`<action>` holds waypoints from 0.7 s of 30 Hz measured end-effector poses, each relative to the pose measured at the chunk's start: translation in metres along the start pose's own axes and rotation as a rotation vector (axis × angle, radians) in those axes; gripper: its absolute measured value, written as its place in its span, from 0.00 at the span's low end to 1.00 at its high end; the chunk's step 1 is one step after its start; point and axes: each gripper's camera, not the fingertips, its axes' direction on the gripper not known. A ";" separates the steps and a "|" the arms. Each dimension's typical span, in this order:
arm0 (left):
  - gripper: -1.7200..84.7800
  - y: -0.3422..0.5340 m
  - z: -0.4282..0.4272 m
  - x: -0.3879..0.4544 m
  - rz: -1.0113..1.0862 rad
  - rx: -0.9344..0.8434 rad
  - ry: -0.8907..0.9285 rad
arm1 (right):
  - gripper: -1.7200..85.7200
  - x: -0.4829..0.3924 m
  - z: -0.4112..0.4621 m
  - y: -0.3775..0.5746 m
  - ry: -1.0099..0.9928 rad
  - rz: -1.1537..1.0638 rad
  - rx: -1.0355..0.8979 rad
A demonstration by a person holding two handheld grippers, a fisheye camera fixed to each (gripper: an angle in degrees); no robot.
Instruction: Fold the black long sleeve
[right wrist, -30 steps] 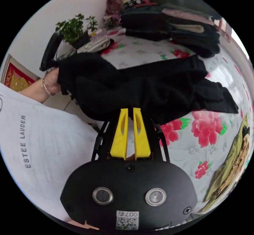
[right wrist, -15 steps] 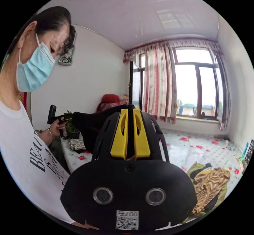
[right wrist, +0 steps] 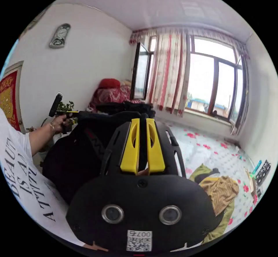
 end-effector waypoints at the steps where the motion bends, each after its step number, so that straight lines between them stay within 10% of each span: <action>1: 0.10 0.015 0.020 -0.023 -0.112 -0.048 -0.035 | 0.06 0.011 0.038 0.015 0.028 0.060 -0.119; 12: 0.13 0.162 0.093 -0.045 -0.135 -0.489 -0.039 | 0.12 0.031 0.132 0.200 -0.140 0.493 -0.717; 21: 0.02 0.143 0.167 -0.005 0.155 -0.798 0.012 | 0.08 0.025 0.194 0.166 -0.191 0.410 -0.944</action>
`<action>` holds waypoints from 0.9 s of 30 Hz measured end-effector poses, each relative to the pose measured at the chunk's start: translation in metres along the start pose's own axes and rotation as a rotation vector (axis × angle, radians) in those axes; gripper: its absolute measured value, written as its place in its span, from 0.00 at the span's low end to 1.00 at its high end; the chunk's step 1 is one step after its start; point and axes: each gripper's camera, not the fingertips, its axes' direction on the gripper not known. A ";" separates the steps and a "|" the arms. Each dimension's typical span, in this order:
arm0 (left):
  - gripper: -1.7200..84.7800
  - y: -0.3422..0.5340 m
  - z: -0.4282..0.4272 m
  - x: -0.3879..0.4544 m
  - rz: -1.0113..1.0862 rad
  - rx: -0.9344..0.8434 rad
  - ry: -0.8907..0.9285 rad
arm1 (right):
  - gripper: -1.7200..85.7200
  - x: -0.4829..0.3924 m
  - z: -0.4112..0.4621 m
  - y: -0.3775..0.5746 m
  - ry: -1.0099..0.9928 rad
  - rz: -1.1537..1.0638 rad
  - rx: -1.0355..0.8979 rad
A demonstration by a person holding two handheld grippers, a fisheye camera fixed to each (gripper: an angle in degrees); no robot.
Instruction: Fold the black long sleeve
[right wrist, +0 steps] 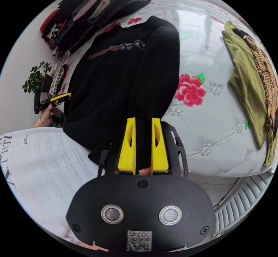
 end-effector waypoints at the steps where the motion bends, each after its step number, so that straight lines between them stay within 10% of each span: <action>1: 0.02 -0.004 -0.017 -0.009 0.023 0.005 0.057 | 0.07 -0.001 -0.019 -0.007 0.023 -0.020 0.027; 13: 0.02 -0.106 -0.226 -0.179 -0.295 0.272 -0.132 | 0.09 0.014 -0.216 -0.146 0.607 0.074 0.276; 27: 0.09 -0.146 -0.102 -0.083 -0.047 0.146 -0.246 | 0.13 0.048 -0.102 -0.185 0.365 0.295 0.070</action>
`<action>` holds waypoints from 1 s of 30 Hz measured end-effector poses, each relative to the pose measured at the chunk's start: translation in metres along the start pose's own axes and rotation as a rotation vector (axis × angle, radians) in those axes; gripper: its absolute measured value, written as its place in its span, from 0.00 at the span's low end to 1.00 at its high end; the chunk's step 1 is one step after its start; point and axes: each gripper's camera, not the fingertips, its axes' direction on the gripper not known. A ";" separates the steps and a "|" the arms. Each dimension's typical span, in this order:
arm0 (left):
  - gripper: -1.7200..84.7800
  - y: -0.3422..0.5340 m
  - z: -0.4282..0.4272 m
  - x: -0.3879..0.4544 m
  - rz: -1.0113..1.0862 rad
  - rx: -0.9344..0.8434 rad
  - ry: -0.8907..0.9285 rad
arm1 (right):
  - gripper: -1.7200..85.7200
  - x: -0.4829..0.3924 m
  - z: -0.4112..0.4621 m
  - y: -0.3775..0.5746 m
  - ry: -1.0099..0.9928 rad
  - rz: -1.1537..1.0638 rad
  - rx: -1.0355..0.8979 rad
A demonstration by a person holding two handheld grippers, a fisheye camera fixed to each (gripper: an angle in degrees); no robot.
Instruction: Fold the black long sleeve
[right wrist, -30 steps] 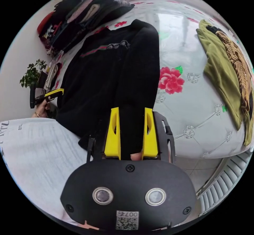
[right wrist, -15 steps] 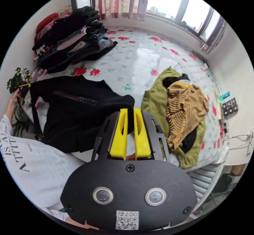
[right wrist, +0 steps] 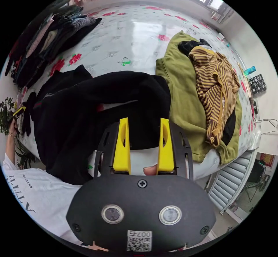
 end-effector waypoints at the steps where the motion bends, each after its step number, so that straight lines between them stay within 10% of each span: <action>1: 0.09 -0.008 0.003 0.005 0.018 0.010 -0.012 | 0.13 0.002 0.011 -0.009 0.001 0.014 -0.049; 8: 0.08 -0.038 0.052 0.008 -0.017 -0.042 0.025 | 0.08 -0.032 0.035 -0.039 0.197 -0.216 -0.274; 15: 0.05 -0.038 0.053 0.008 0.046 -0.062 -0.007 | 0.06 0.051 -0.113 -0.052 0.512 -0.100 0.011; 20: 0.06 -0.038 0.046 0.007 -0.026 -0.052 -0.001 | 0.08 0.094 -0.087 -0.062 0.226 0.004 -0.248; 25: 0.09 -0.038 0.017 0.016 0.037 0.086 0.051 | 0.10 0.025 -0.104 -0.061 -0.039 -0.160 0.190; 30: 0.13 -0.063 0.048 0.037 0.104 0.016 0.113 | 0.11 -0.064 -0.023 -0.117 -0.256 -0.345 0.097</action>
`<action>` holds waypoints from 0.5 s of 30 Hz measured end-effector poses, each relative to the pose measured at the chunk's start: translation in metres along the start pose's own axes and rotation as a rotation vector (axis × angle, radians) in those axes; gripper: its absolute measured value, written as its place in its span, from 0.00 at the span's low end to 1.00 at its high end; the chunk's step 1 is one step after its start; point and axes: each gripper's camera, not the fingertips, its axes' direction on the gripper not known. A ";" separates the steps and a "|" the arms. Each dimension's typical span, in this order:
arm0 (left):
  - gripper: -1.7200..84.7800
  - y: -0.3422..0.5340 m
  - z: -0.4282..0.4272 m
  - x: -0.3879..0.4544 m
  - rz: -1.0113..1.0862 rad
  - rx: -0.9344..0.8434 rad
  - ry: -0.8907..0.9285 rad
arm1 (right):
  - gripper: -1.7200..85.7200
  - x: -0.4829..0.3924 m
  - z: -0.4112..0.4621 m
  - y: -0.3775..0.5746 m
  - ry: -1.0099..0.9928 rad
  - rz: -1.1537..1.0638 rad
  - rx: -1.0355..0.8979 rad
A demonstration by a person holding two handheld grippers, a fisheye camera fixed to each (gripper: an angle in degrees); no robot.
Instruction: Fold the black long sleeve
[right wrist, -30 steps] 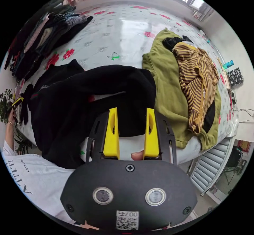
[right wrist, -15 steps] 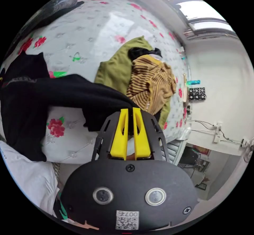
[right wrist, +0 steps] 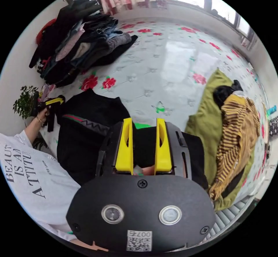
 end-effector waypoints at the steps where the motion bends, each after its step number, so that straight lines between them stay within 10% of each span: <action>1: 0.13 -0.006 0.018 0.004 0.005 -0.066 0.010 | 0.11 -0.008 0.031 -0.015 -0.017 -0.015 -0.067; 9: 0.04 -0.024 0.039 0.032 0.245 -0.071 -0.131 | 0.04 -0.045 0.099 -0.038 0.207 -0.198 -0.171; 15: 0.02 -0.097 0.047 0.008 0.122 -0.003 -0.216 | 0.04 -0.014 0.043 -0.094 0.310 -0.029 0.121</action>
